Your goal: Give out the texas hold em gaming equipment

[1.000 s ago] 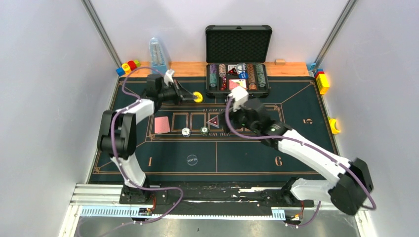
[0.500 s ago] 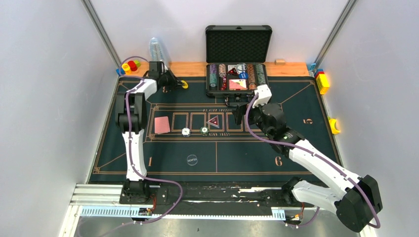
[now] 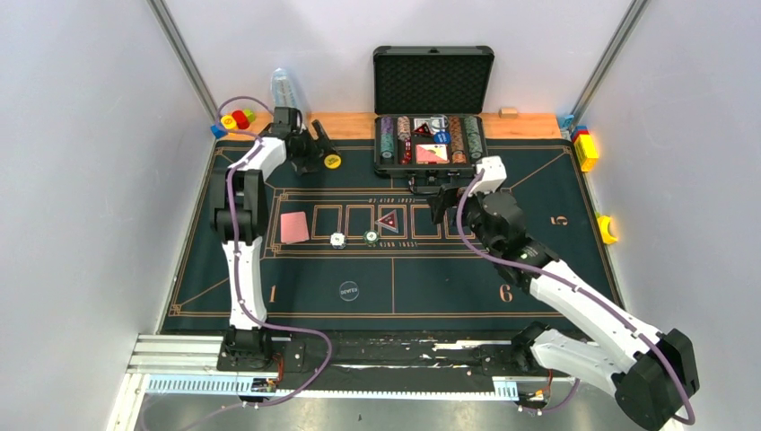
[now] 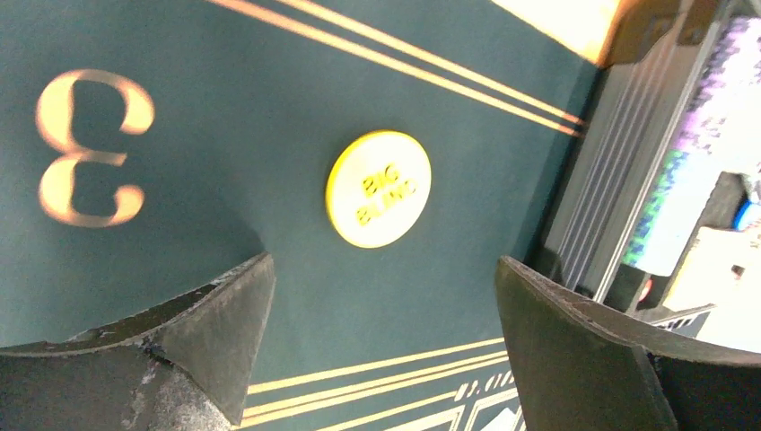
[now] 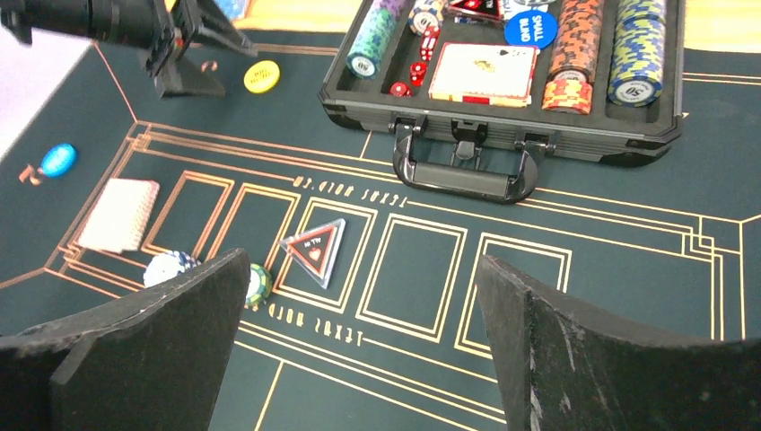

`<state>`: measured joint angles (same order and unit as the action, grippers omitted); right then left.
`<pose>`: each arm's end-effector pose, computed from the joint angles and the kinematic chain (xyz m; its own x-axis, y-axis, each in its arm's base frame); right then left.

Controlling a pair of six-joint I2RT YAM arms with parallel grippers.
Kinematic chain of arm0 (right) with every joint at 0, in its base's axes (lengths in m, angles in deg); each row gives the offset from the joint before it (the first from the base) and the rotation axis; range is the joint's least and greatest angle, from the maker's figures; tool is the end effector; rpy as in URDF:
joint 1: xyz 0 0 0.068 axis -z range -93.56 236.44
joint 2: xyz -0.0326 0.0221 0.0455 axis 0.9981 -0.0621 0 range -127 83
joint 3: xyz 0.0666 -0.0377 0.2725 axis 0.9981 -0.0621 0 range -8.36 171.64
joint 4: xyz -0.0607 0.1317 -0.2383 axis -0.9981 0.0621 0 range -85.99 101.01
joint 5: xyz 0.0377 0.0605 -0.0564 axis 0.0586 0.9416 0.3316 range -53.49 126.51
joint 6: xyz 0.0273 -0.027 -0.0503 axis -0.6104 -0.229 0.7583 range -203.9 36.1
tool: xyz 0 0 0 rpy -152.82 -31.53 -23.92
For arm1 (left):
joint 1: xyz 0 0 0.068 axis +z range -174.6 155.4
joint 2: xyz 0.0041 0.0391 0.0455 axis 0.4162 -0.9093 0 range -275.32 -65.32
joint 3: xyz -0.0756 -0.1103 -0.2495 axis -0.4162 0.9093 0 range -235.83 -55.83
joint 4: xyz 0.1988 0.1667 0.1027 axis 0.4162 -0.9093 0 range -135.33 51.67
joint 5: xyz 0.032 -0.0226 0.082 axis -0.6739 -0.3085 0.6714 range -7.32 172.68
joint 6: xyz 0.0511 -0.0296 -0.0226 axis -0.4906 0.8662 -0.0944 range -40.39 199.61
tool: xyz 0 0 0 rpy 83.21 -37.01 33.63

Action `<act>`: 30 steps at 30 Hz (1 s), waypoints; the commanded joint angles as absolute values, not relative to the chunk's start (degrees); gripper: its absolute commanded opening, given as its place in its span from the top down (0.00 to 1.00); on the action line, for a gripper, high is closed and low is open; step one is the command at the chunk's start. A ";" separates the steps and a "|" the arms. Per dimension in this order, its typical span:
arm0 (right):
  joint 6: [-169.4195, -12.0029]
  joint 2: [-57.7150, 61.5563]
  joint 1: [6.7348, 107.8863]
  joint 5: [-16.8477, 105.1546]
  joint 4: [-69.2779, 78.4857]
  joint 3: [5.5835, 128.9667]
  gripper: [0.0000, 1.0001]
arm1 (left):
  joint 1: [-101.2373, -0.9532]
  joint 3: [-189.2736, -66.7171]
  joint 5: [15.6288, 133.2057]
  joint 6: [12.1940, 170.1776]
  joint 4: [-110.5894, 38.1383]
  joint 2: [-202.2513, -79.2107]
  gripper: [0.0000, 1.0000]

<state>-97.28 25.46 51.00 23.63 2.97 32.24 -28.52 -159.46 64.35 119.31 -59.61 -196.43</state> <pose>0.2173 0.1414 0.2924 -0.3077 0.0580 -0.9497 -0.3283 0.9304 0.1632 0.5390 -0.0523 0.1617 -0.7508 -0.5562 -0.3562 -0.2699 0.7506 -0.6031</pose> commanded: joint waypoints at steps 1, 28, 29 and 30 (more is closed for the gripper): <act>-105.14 28.78 51.20 17.76 4.69 32.09 0.00 | -28.60 -157.90 71.42 115.23 -69.89 -185.71 0.00; -118.09 18.65 51.22 14.74 31.28 36.34 0.04 | -56.87 -112.33 91.97 110.80 -75.57 -145.47 0.07; -117.88 18.40 51.20 14.76 30.83 36.30 0.04 | -57.12 -112.38 91.81 110.63 -75.36 -146.27 0.08; -117.86 18.14 51.26 15.04 30.58 36.29 0.04 | -57.16 -112.57 91.99 110.59 -75.16 -147.83 0.09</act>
<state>-118.09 18.91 51.11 15.98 31.56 33.77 -56.19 -111.83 92.61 110.65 -76.83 -143.74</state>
